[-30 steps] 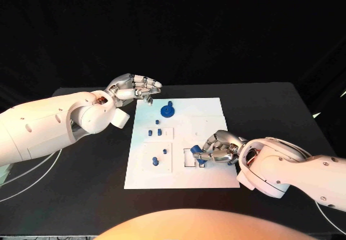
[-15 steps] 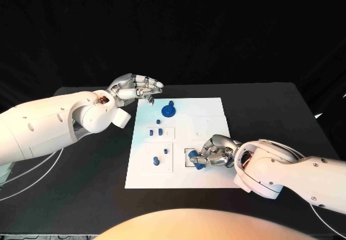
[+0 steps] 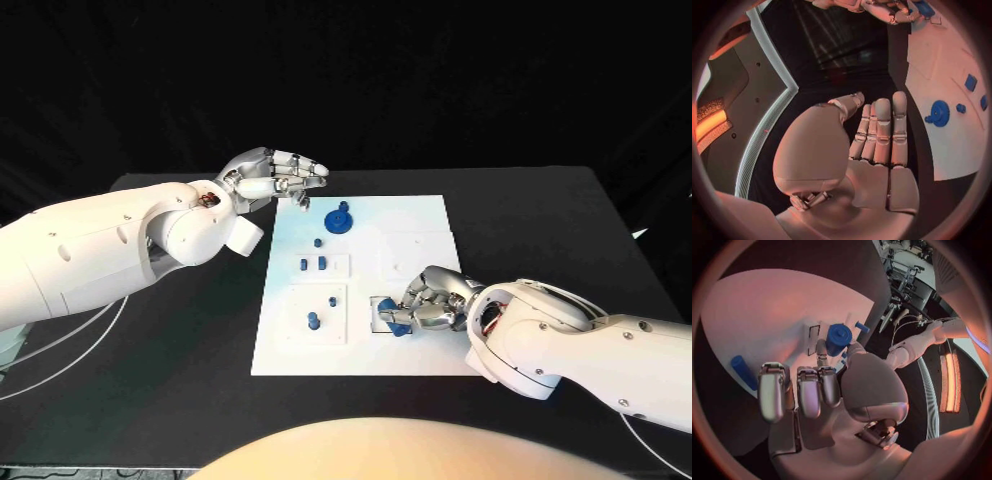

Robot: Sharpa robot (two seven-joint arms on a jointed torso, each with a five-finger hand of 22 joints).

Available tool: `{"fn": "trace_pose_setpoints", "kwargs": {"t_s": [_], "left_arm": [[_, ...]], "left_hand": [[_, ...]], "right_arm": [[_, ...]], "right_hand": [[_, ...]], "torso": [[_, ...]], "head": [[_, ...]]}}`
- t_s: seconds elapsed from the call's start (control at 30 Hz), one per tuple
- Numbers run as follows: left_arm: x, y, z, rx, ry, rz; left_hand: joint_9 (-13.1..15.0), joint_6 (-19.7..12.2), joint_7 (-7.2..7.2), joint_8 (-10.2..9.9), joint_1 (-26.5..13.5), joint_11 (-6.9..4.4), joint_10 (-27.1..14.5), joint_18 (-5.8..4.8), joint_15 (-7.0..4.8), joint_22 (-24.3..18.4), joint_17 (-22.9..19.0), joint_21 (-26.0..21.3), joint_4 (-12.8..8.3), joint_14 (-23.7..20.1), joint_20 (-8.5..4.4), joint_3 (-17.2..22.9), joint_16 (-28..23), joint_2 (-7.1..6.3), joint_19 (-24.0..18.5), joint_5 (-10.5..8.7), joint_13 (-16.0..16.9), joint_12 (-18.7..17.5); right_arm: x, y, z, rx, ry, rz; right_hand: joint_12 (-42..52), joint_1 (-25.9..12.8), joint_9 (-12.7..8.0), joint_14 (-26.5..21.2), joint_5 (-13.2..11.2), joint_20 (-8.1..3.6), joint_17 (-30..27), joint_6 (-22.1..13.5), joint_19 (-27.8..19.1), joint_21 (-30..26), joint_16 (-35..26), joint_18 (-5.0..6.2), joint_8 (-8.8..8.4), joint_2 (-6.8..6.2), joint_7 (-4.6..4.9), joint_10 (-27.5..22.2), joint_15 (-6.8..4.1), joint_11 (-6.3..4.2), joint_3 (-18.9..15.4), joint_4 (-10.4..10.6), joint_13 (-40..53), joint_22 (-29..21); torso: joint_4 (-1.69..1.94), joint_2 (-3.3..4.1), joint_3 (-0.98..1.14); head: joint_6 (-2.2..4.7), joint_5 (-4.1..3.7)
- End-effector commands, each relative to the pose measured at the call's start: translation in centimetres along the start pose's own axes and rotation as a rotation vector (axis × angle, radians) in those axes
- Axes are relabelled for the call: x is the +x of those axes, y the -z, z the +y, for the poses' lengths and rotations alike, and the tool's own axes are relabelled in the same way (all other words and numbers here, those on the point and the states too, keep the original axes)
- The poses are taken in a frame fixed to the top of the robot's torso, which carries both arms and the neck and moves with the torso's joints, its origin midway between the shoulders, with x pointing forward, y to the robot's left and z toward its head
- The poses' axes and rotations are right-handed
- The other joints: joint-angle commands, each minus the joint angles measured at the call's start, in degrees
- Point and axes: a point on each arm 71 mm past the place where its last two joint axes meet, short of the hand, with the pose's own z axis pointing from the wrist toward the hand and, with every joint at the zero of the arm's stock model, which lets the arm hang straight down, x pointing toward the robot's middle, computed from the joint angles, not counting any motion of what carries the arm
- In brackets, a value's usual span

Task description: Assemble the parts on the task board

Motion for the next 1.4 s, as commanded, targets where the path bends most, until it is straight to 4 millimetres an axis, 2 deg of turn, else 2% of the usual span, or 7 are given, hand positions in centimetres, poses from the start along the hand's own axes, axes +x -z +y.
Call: {"fn": "trace_pose_setpoints", "kwargs": {"t_s": [0.03,0.43,0.67,1.13,1.33,1.4], "left_arm": [[0.2,0.0,-0.1,0.006,0.011,0.016],[0.1,0.0,-0.1,0.004,0.011,0.014],[0.1,0.0,-0.1,0.004,0.011,0.014],[0.1,0.0,-0.1,0.004,0.011,0.015],[0.1,0.0,-0.1,0.003,0.011,0.014],[0.1,0.0,-0.1,0.003,0.01,0.014]], "left_hand": [[0.04,-0.06,0.17,0.14,0.03,0.09,-0.33,0.38,0.28,-0.08,-0.06,-0.26,0.07,-0.28,0.06,-0.18,-0.3,0.42,0.42,0.26,-0.06,0.02],[0.02,-0.16,0.2,0.09,-0.06,0.11,-0.37,0.38,0.31,-0.12,-0.05,-0.31,0.16,-0.26,0.08,-0.21,-0.29,0.44,0.44,0.28,-0.08,0.03],[0.02,-0.17,0.19,0.09,-0.05,0.1,-0.39,0.38,0.31,-0.14,-0.05,-0.34,0.18,-0.27,0.08,-0.19,-0.3,0.48,0.45,0.29,-0.09,0.04],[0.02,-0.17,0.19,0.09,-0.05,0.1,-0.39,0.38,0.31,-0.14,-0.05,-0.34,0.18,-0.27,0.08,-0.19,-0.3,0.48,0.45,0.29,-0.09,0.04],[0.01,-0.2,0.22,0.08,-0.09,0.12,-0.44,0.38,0.32,-0.17,-0.05,-0.4,0.25,-0.28,0.1,-0.2,-0.3,0.5,0.46,0.3,-0.11,0.05],[0.01,-0.2,0.22,0.08,-0.09,0.12,-0.44,0.38,0.32,-0.17,-0.05,-0.4,0.25,-0.28,0.1,-0.2,-0.3,0.5,0.46,0.3,-0.11,0.05]], "right_arm": [[-0.3,-0.1,0.3,-0.023,0.009,-0.046],[-0.4,-0.2,0.8,-0.047,-0.005,-0.071],[-0.3,-0.2,1.0,-0.06,0.001,-0.061],[0.2,-1.0,0.8,-0.026,0.065,0.001],[0.0,-1.4,0.6,-0.014,0.075,-0.018],[-0.1,-1.6,0.6,-0.014,0.078,-0.033]], "right_hand": [[-0.2,0.14,0.13,5.3,-0.23,-0.36,11.77,1.09,3.59,0.09,-0.18,-0.59,-0.11,0.54,-1.59,2.99,-0.56,-0.39,-0.48,-0.01,11.0,12.19],[0.04,0.14,0.27,5.35,0.63,-0.49,12.02,1.03,3.81,0.75,-0.09,-0.72,0.38,1.75,-1.79,3.22,-0.71,-0.58,-0.41,-0.1,11.26,12.47],[0.0,1.04,0.31,5.36,0.85,-0.57,12.02,0.9,3.79,0.62,-0.09,-0.7,0.57,1.71,-1.88,3.22,-0.79,-0.66,-0.27,-0.21,11.26,12.45],[-0.43,0.28,0.32,5.29,-0.5,-0.57,11.75,0.65,3.64,0.09,-0.22,-0.61,0.86,1.19,-1.74,2.97,-0.74,-0.56,-1.32,-0.02,10.96,12.3],[-0.65,-1.13,0.37,5.27,-2.43,-0.53,11.63,0.53,3.61,-0.08,-0.29,-0.58,1.29,1.33,-1.7,2.88,-0.69,-0.52,-2.76,0.03,10.86,12.28],[-0.94,-3.2,0.48,5.24,-6.82,-0.49,11.52,0.35,3.53,-0.42,-0.35,-0.52,1.76,1.63,-1.64,2.73,-0.64,-0.46,-4.87,0.03,10.7,12.21]], "torso": [[-0.01,-0.06,-0.03],[-0.04,-0.06,-0.01],[-0.08,-0.08,-0.01],[-0.07,-0.08,0.02],[-0.04,-0.09,0.0],[-0.05,-0.05,0.02]], "head": [[-0.03,0.12],[-0.05,0.08],[-0.08,0.25],[-0.17,0.34],[-0.18,0.33],[-0.13,0.35]]}}
